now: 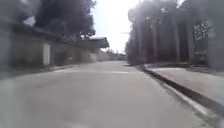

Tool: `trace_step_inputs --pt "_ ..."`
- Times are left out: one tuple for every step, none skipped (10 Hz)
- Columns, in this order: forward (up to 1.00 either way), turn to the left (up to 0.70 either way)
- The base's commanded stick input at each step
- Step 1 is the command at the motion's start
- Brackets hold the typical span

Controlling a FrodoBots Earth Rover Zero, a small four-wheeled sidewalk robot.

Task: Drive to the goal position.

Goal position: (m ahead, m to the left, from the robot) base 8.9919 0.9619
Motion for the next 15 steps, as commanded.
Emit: trace_step_inputs --pt "1.0 -0.4" --pt "1.0 -0.4" --pt "1.0 -0.4" --pt "1.0 -0.29" --pt "1.0 -0.07" --pt "1.0 0.0" --pt "1.0 0.0" --pt "1.0 0.0" --pt "1.0 0.0" --pt "1.0 0.0" --pt "1.0 0.0" --pt "1.0 0.0" --pt "1.0 0.0" --pt "1.0 0.0" --pt "1.0 0.0"
